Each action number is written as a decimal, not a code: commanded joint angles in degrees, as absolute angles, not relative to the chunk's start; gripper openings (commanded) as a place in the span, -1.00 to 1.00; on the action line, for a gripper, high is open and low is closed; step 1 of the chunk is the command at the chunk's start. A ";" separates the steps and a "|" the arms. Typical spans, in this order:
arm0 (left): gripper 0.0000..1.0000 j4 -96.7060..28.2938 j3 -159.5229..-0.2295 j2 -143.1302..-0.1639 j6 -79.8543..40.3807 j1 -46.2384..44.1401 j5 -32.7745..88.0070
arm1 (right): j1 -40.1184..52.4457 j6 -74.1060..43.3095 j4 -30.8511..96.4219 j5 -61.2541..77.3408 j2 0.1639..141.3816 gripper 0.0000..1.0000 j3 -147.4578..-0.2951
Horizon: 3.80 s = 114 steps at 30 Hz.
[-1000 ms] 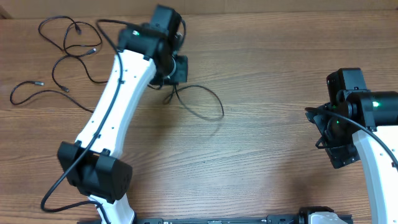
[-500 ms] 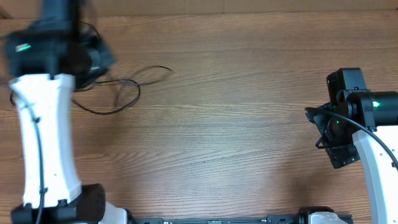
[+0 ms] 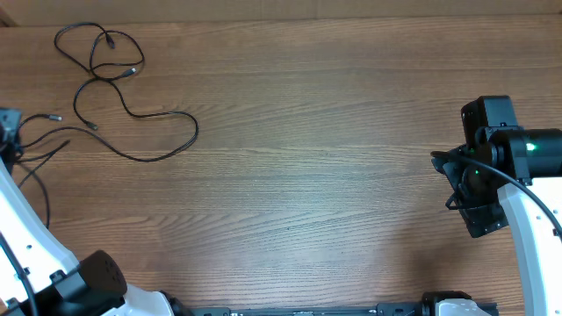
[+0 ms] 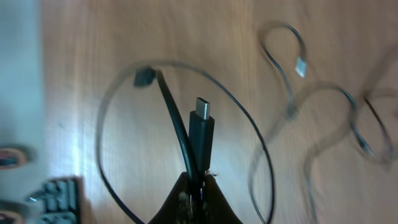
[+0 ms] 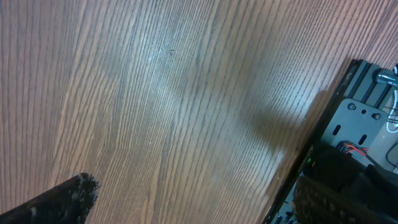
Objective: Untangle cables
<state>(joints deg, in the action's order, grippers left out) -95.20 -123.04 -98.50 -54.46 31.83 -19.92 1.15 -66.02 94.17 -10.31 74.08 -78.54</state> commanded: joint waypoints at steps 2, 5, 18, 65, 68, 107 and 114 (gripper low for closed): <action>-0.91 -95.46 -122.50 -101.73 -56.38 32.64 -32.56 | 0.95 -66.35 94.19 -10.41 73.14 1.00 -79.90; -0.91 -95.33 -121.25 -103.77 -56.40 32.67 -34.17 | 0.95 -66.35 94.19 -10.41 73.14 1.00 -79.90; -0.91 -96.25 -120.25 -112.07 -58.52 34.48 -40.60 | 0.93 -66.35 94.19 -10.41 73.14 1.00 -79.90; 0.99 -73.60 -83.99 -114.26 -38.20 37.43 -12.14 | 0.95 -66.35 94.19 -10.44 73.14 1.00 -79.90; 0.99 -73.82 -85.32 -114.21 -33.95 37.43 -8.80 | 0.95 -66.35 94.19 -10.44 73.14 1.00 -79.90; 0.99 -78.15 -91.66 -72.90 -22.31 -19.94 2.24 | 0.95 -66.35 94.19 -10.41 73.14 1.00 -79.90; 0.99 -81.43 -89.95 -60.71 -22.55 -19.94 0.38 | 0.93 -66.37 94.17 -10.09 73.14 1.00 -79.90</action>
